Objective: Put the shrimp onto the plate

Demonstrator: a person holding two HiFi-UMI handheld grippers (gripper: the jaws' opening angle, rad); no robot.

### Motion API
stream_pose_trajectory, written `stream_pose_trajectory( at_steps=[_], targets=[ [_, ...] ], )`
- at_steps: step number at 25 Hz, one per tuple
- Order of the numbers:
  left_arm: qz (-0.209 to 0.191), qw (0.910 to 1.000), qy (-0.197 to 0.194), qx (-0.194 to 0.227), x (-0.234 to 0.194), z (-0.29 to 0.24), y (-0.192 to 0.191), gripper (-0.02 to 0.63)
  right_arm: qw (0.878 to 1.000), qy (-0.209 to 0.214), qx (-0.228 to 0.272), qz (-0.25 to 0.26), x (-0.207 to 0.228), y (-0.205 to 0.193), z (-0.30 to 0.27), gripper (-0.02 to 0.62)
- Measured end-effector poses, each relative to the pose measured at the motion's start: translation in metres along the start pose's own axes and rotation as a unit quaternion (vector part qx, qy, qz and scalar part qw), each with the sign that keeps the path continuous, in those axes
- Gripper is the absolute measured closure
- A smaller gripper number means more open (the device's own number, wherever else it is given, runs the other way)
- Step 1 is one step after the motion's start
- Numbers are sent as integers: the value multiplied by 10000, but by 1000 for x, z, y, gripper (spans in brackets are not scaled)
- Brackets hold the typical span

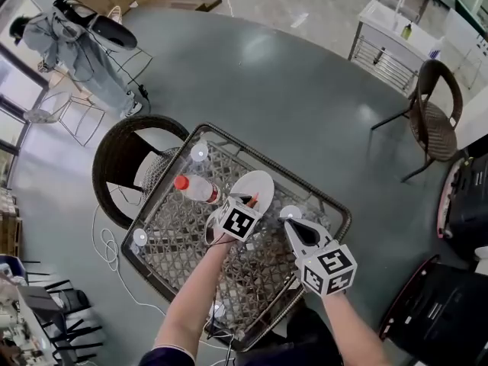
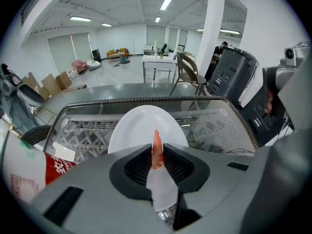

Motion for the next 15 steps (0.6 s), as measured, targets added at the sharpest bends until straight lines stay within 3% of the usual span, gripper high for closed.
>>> stream_pose_trajectory(
  at_steps=[9,15],
  targets=[
    [24,10000,-50,15,-3,-10,6,525,10000,-29,11,44,6,6,6,591],
    [290,9993,-245,-43,-4,-9,3,525,9999,-25,39,102,4,12,11,591]
  ],
)
Point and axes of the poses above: the fingertips, and each gripper's own axes: z backward along the fingers, x to its right, y out of its top, the point moved 5 cm from there along z, backward along the fingers, and after that the axes turned 7 degrees about z, right-handed, at the moved point
